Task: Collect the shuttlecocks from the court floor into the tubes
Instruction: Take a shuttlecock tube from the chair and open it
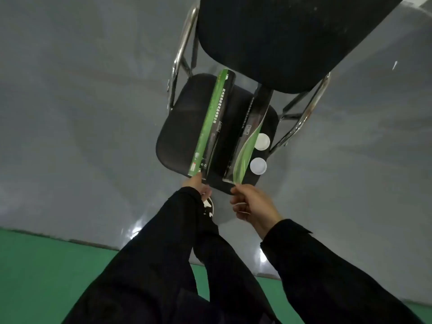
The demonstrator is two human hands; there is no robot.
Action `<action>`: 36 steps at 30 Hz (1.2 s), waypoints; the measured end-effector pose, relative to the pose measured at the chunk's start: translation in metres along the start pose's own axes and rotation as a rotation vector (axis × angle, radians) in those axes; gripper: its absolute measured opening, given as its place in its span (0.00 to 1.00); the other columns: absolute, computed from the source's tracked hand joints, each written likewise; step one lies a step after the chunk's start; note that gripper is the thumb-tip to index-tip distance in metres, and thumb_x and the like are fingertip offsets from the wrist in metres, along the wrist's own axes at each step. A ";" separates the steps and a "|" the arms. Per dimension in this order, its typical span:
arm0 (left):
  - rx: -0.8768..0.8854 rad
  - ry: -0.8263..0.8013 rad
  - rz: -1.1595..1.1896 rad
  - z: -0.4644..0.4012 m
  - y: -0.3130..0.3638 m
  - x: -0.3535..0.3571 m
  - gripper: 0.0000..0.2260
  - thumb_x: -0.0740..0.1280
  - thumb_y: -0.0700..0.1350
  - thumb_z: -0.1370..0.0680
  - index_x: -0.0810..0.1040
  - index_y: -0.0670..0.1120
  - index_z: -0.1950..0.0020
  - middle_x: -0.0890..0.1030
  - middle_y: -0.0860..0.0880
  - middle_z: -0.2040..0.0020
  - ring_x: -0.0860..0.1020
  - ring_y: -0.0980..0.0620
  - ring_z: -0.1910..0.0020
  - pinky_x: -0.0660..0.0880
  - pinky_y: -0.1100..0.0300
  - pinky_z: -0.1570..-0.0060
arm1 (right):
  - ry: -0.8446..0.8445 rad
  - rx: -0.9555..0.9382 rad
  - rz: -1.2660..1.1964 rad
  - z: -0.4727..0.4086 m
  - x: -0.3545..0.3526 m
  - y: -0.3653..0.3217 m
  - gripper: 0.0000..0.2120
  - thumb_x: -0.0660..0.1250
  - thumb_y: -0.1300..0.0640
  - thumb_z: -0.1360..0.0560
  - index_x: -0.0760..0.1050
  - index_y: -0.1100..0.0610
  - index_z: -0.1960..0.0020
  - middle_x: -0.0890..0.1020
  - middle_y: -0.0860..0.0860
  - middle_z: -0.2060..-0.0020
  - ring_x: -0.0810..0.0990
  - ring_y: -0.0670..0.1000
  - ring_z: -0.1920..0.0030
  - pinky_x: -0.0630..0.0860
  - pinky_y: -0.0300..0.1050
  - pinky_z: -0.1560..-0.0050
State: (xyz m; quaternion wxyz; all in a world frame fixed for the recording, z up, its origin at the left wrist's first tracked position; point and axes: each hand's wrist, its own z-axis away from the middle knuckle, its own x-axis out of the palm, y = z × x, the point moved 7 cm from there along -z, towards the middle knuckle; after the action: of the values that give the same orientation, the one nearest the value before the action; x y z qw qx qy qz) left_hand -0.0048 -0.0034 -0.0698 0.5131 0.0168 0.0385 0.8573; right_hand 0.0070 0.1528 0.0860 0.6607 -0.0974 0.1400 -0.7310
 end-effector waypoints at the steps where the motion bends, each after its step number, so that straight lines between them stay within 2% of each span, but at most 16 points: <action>1: -0.010 0.004 0.068 -0.006 -0.002 0.003 0.09 0.67 0.44 0.16 0.77 0.39 0.40 0.79 0.43 0.51 0.81 0.47 0.50 0.81 0.52 0.55 | -0.001 0.004 0.011 0.001 -0.003 -0.001 0.11 0.65 0.50 0.18 0.79 0.57 0.48 0.80 0.52 0.64 0.76 0.47 0.67 0.71 0.42 0.62; 3: -0.043 0.003 0.157 -0.010 -0.007 0.005 0.07 0.66 0.43 0.16 0.77 0.40 0.49 0.79 0.44 0.52 0.80 0.50 0.56 0.79 0.55 0.63 | 0.009 0.006 0.039 0.003 -0.013 -0.003 0.10 0.65 0.50 0.18 0.79 0.57 0.48 0.80 0.52 0.64 0.76 0.48 0.67 0.72 0.42 0.63; 5: -0.035 -0.012 0.214 -0.011 -0.010 0.006 0.08 0.66 0.45 0.15 0.77 0.42 0.51 0.80 0.46 0.53 0.80 0.53 0.58 0.79 0.59 0.69 | 0.012 0.011 0.014 0.006 -0.020 -0.004 0.11 0.65 0.50 0.18 0.79 0.57 0.47 0.80 0.52 0.64 0.77 0.47 0.68 0.72 0.42 0.63; 8: 0.017 0.000 0.270 0.000 -0.008 -0.001 0.07 0.65 0.46 0.15 0.79 0.44 0.45 0.81 0.48 0.51 0.80 0.54 0.55 0.79 0.60 0.64 | 0.009 0.013 0.013 0.015 -0.021 -0.004 0.11 0.65 0.50 0.18 0.79 0.58 0.46 0.80 0.51 0.64 0.77 0.47 0.67 0.72 0.42 0.62; 10: 0.055 0.018 0.321 0.016 0.000 -0.005 0.06 0.65 0.45 0.15 0.79 0.45 0.43 0.81 0.47 0.52 0.80 0.54 0.56 0.79 0.61 0.68 | -0.003 0.017 0.032 0.021 -0.013 -0.005 0.11 0.65 0.50 0.19 0.79 0.57 0.46 0.80 0.51 0.65 0.76 0.47 0.67 0.72 0.41 0.62; 13: 0.172 0.050 0.303 0.057 0.012 -0.015 0.04 0.64 0.41 0.15 0.77 0.44 0.47 0.79 0.46 0.59 0.78 0.54 0.63 0.77 0.61 0.68 | -0.027 -0.034 0.071 0.039 0.007 -0.012 0.10 0.65 0.51 0.19 0.79 0.57 0.46 0.80 0.51 0.65 0.76 0.47 0.67 0.72 0.41 0.64; 15: 0.277 0.072 0.293 0.088 0.021 -0.030 0.08 0.64 0.38 0.16 0.75 0.43 0.55 0.76 0.46 0.63 0.75 0.54 0.69 0.73 0.61 0.67 | -0.046 -0.084 0.081 0.053 0.026 -0.016 0.09 0.65 0.52 0.19 0.79 0.57 0.47 0.80 0.51 0.64 0.76 0.48 0.68 0.72 0.40 0.64; 19: 0.541 0.205 0.183 0.154 0.038 -0.095 0.13 0.69 0.40 0.20 0.75 0.44 0.65 0.74 0.49 0.71 0.72 0.51 0.70 0.74 0.57 0.63 | -0.082 -0.269 0.142 0.096 0.074 -0.026 0.08 0.65 0.56 0.19 0.79 0.60 0.49 0.79 0.52 0.66 0.75 0.49 0.67 0.72 0.42 0.63; 22: 0.730 0.283 0.034 0.215 0.037 -0.162 0.13 0.70 0.45 0.26 0.73 0.45 0.69 0.73 0.50 0.72 0.70 0.51 0.68 0.69 0.59 0.64 | -0.178 -0.459 0.306 0.139 0.124 -0.026 0.08 0.65 0.60 0.19 0.78 0.65 0.50 0.78 0.55 0.65 0.75 0.48 0.68 0.72 0.37 0.66; 23: 0.767 0.303 -0.012 0.234 0.030 -0.186 0.11 0.69 0.49 0.29 0.73 0.46 0.69 0.74 0.51 0.72 0.70 0.51 0.68 0.69 0.59 0.64 | -0.212 -0.542 0.406 0.151 0.143 -0.022 0.07 0.65 0.61 0.19 0.78 0.65 0.51 0.79 0.55 0.64 0.75 0.47 0.66 0.73 0.37 0.65; 25: 0.816 0.361 -0.085 0.265 0.011 -0.239 0.09 0.68 0.51 0.32 0.75 0.48 0.69 0.75 0.53 0.72 0.72 0.53 0.69 0.71 0.60 0.64 | -0.281 -0.711 0.668 0.168 0.184 -0.003 0.03 0.68 0.61 0.21 0.79 0.60 0.49 0.82 0.52 0.58 0.79 0.46 0.59 0.76 0.41 0.54; 27: 0.839 0.450 -0.162 0.294 -0.013 -0.291 0.10 0.72 0.48 0.28 0.76 0.49 0.68 0.76 0.54 0.71 0.74 0.53 0.68 0.71 0.61 0.65 | -0.339 -0.866 1.013 0.187 0.230 0.027 0.13 0.71 0.57 0.24 0.76 0.53 0.40 0.82 0.50 0.47 0.80 0.47 0.46 0.76 0.46 0.42; 29: 0.854 0.545 -0.245 0.320 -0.038 -0.343 0.12 0.72 0.46 0.26 0.74 0.49 0.67 0.77 0.53 0.70 0.75 0.51 0.67 0.70 0.59 0.66 | -0.414 -1.031 1.341 0.214 0.276 0.066 0.28 0.72 0.54 0.28 0.70 0.47 0.29 0.76 0.50 0.36 0.73 0.50 0.35 0.71 0.49 0.33; 31: 0.867 0.642 -0.337 0.344 -0.063 -0.390 0.12 0.71 0.49 0.26 0.73 0.50 0.67 0.77 0.54 0.70 0.76 0.48 0.66 0.70 0.57 0.65 | -0.518 -1.148 1.547 0.242 0.319 0.114 0.38 0.74 0.52 0.29 0.62 0.46 0.23 0.70 0.50 0.28 0.67 0.52 0.28 0.66 0.52 0.27; 34: 0.880 0.760 -0.386 0.375 -0.109 -0.459 0.12 0.70 0.53 0.27 0.73 0.50 0.65 0.78 0.54 0.69 0.78 0.47 0.64 0.76 0.56 0.62 | -0.693 -1.274 1.665 0.278 0.374 0.195 0.46 0.77 0.51 0.30 0.55 0.45 0.20 0.68 0.51 0.26 0.67 0.54 0.27 0.66 0.54 0.26; 36: 0.891 0.835 -0.361 0.393 -0.140 -0.505 0.11 0.70 0.53 0.26 0.72 0.51 0.64 0.78 0.54 0.67 0.79 0.47 0.63 0.76 0.56 0.61 | -0.743 -1.333 1.660 0.300 0.406 0.241 0.44 0.76 0.51 0.31 0.57 0.45 0.21 0.71 0.51 0.29 0.71 0.54 0.31 0.69 0.53 0.29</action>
State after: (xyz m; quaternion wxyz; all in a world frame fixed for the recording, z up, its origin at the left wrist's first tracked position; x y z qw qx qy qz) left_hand 0.3837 -0.3635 0.3156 0.5353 -0.1136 0.5904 0.5932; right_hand 0.2877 -0.2940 0.2714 0.7592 -0.5192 0.3184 0.2294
